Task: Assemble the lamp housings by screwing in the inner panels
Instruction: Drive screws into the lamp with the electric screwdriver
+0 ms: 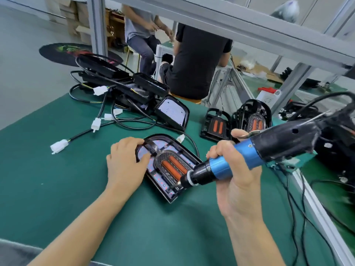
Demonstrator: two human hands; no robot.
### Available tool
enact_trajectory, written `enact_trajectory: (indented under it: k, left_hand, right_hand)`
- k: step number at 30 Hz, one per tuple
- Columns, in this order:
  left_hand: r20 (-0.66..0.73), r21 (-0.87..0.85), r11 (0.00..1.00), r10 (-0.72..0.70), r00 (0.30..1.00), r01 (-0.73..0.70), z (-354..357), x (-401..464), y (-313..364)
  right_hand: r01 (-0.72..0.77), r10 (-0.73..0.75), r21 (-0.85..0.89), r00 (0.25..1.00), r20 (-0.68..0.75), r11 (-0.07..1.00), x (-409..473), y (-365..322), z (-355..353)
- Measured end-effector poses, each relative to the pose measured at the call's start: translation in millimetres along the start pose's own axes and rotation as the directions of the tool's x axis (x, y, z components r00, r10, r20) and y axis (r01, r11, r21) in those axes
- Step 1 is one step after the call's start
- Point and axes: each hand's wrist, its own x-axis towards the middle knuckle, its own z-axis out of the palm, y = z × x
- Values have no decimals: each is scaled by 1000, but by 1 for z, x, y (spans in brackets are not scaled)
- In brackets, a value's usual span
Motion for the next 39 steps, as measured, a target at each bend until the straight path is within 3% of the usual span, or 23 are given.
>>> enact_trajectory:
  k: [5,29,39]
  left_hand:
    - [34,80,991,-113,993,110,10,1,-9]
    - [13,68,996,-63,998,62,14,-2,-13]
    - [8,50,997,-58,998,58,14,-3,-13]
  right_hand:
    - [15,-13,-74,999,30,997,1,2,4]
    - [-10,14,-81,999,46,997,0,3,11]
    - [50,-57,-75,994,-89,996,-2,-11,3]
